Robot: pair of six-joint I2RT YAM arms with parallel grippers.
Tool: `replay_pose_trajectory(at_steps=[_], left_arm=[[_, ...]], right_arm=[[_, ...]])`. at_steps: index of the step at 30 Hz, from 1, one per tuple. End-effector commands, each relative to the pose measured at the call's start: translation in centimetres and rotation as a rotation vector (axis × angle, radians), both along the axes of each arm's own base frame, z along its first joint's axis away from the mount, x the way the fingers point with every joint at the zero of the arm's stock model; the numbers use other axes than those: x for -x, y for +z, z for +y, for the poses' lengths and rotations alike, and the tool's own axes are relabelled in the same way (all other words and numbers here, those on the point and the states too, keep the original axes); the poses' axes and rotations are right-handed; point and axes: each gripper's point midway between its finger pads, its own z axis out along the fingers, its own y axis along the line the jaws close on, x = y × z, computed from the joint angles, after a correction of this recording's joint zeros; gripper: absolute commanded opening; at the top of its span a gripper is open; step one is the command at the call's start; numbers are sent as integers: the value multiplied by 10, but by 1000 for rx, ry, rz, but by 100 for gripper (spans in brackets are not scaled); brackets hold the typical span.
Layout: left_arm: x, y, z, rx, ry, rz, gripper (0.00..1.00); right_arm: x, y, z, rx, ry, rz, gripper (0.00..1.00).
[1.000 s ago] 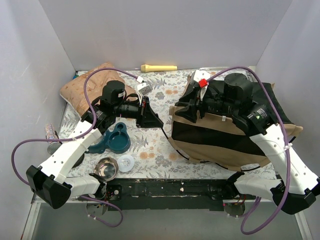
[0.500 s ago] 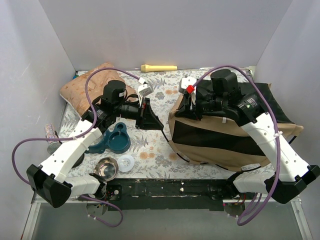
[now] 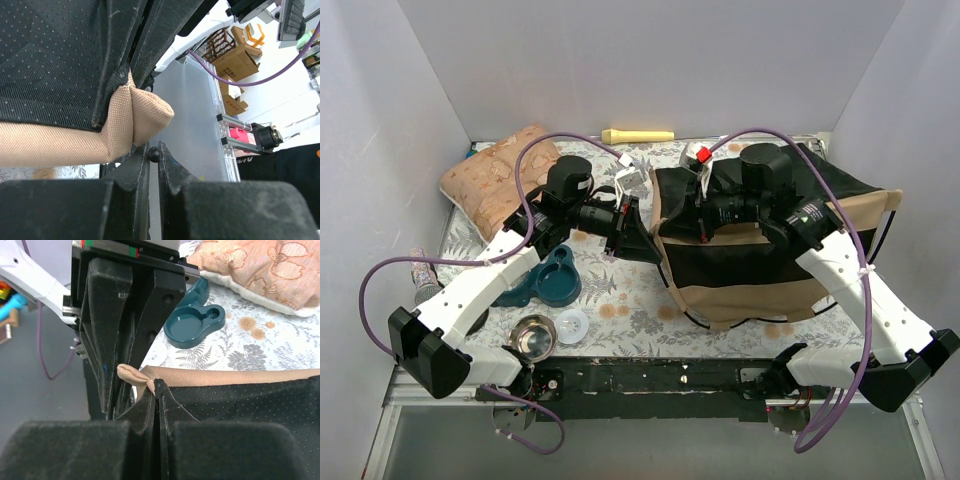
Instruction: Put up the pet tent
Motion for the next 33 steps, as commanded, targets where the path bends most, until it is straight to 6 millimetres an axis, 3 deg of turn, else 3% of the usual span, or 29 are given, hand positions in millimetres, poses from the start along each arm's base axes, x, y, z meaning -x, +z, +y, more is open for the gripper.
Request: replay_pose_trajectory(at_steps=[1, 21, 33], left_arm=[[19, -3, 0, -27, -62, 95, 0], [32, -24, 2, -55, -69, 99, 0], [27, -31, -6, -73, -72, 90, 0]], right_arm=[[6, 61, 11, -203, 19, -28, 1], [-3, 72, 10, -230, 5, 101, 1], [5, 74, 13, -234, 58, 152, 1]])
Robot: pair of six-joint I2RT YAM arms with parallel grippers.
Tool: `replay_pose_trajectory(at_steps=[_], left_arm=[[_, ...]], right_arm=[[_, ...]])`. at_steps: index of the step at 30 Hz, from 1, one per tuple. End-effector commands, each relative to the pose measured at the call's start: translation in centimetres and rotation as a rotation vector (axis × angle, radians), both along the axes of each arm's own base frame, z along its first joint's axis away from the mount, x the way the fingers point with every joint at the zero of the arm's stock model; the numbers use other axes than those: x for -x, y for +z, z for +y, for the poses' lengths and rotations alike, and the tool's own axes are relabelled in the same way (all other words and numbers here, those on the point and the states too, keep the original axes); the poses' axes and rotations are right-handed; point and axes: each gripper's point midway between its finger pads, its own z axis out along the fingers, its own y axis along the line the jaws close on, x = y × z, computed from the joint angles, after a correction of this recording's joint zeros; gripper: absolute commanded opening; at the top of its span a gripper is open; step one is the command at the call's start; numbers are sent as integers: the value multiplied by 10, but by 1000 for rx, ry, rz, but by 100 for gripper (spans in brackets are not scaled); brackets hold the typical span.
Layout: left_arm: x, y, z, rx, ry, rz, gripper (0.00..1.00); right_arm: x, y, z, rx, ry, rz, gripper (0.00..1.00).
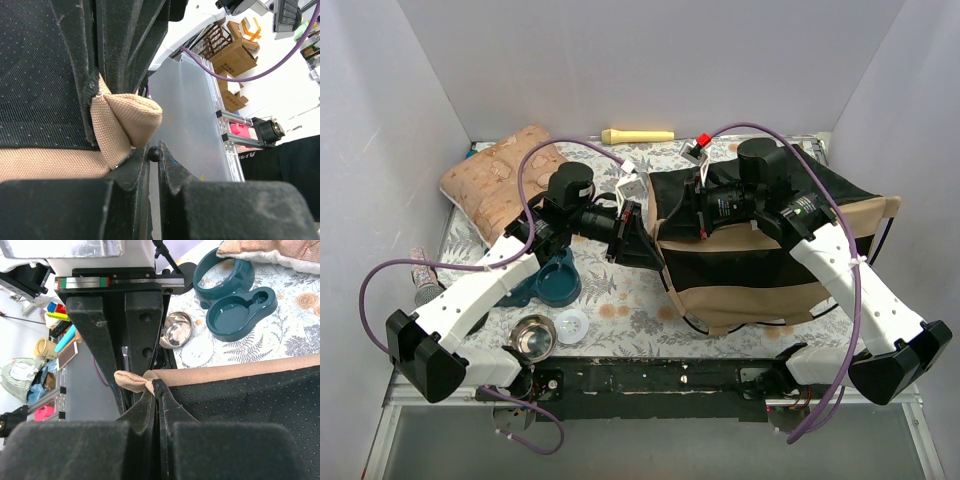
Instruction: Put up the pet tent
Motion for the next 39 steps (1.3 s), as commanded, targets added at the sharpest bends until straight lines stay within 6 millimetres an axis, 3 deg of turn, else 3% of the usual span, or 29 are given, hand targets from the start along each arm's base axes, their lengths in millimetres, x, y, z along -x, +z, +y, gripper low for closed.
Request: replay_pose_trajectory(at_steps=[1, 17, 25, 32, 39], left_arm=[[13, -30, -4, -104, -32, 114, 0], [3, -40, -12, -136, 3, 133, 0], [-6, -37, -18, -136, 25, 117, 0], [-6, -51, -15, -167, 42, 134, 0], [-19, -56, -18, -189, 137, 133, 0]], right_arm=[[-4, 69, 7, -178, 20, -191, 1], [14, 69, 1, -193, 74, -178, 1], [23, 59, -1, -184, 110, -164, 1], [28, 62, -3, -190, 126, -170, 1], [15, 66, -3, -188, 29, -162, 1]])
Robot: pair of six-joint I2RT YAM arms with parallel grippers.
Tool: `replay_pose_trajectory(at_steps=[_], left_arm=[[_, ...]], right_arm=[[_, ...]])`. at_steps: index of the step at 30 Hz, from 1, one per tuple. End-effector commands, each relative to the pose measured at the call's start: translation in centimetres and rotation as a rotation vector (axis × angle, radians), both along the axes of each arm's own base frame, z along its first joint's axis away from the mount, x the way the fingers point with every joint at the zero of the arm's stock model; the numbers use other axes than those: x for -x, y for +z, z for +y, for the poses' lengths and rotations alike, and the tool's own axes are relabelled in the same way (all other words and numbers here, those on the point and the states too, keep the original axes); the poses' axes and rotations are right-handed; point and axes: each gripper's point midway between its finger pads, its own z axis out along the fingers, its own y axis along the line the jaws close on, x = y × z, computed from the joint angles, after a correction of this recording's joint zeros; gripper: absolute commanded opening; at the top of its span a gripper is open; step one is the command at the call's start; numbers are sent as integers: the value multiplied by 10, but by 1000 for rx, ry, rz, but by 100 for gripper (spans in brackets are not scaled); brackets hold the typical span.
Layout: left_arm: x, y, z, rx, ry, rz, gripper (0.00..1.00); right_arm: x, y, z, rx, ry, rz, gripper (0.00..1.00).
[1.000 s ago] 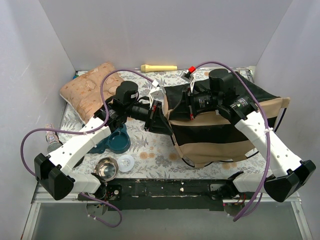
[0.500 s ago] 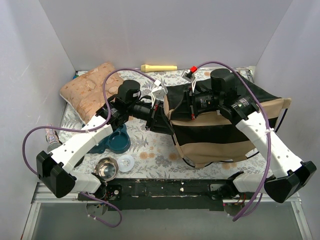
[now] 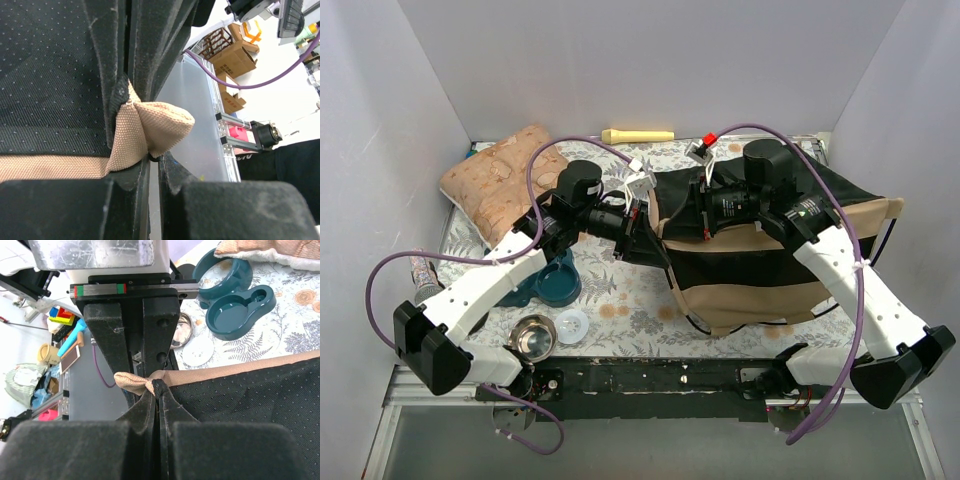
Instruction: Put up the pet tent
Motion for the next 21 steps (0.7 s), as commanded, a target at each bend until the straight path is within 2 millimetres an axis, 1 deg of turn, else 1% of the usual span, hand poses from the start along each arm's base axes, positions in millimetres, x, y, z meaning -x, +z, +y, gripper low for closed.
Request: replay_pose_trajectory(at_steps=[1, 3, 4, 5, 6, 8, 9, 10, 11, 13, 17, 21], left_arm=[[-11, -45, -5, -150, 131, 108, 0], [-12, -32, -3, -113, 138, 82, 0], [-14, -24, 0, -88, 150, 64, 0], [-19, -16, 6, -63, 176, 48, 0], [-24, -5, 13, -26, 191, 34, 0], [-39, 20, 30, 70, 234, 0, 0], [-45, 41, 38, 150, 245, -40, 0], [-48, 57, 44, 207, 248, -94, 3], [-49, 70, 47, 242, 244, -137, 5], [-45, 91, 48, 296, 204, -221, 7], [-40, 120, 48, 369, 145, -323, 12], [-41, 137, 50, 422, 187, -380, 17]], right_arm=[[8, 62, 3, -170, 7, -180, 1], [-6, 58, 0, -153, -59, -184, 1], [-12, 59, -3, -154, -84, -193, 1], [-20, 61, -6, -155, -121, -202, 1], [-27, 66, -9, -167, -153, -220, 1], [-44, 79, -17, -200, -225, -274, 1], [-51, 87, -20, -221, -252, -312, 1], [-57, 94, -21, -234, -269, -344, 1], [-63, 100, -22, -242, -288, -370, 1], [-69, 113, -20, -259, -293, -395, 1], [-77, 131, -16, -298, -302, -435, 1], [-86, 149, -21, -328, -366, -470, 1]])
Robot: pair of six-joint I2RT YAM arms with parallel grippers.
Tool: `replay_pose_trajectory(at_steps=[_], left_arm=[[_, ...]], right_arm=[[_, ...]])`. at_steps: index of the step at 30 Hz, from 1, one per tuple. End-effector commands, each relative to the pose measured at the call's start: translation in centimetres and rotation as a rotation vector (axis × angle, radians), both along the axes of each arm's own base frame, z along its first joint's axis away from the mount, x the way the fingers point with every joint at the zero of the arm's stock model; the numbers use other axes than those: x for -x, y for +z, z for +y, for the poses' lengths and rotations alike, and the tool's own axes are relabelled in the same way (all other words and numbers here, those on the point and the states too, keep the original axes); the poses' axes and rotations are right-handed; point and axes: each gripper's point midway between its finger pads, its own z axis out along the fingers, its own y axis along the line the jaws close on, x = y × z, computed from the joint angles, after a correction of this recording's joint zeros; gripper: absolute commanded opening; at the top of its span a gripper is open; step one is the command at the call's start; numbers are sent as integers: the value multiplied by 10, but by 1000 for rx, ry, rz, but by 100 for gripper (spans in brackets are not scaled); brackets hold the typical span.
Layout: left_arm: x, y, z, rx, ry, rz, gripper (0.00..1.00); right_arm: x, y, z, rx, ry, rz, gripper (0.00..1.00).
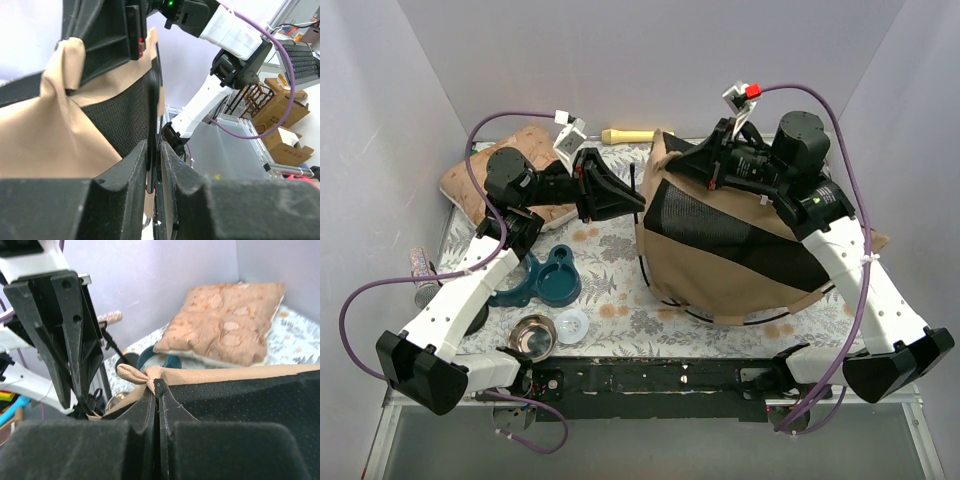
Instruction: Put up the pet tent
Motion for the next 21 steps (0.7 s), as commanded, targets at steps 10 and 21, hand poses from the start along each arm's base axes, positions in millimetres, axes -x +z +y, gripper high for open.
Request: replay_pose_trajectory(at_steps=[10, 21], left_arm=[[13, 58, 5, 141, 10, -126, 19], [3, 90, 2, 174, 27, -41, 20]], right_arm=[[-4, 68, -5, -124, -53, -202, 1], [-2, 53, -4, -102, -36, -179, 1]])
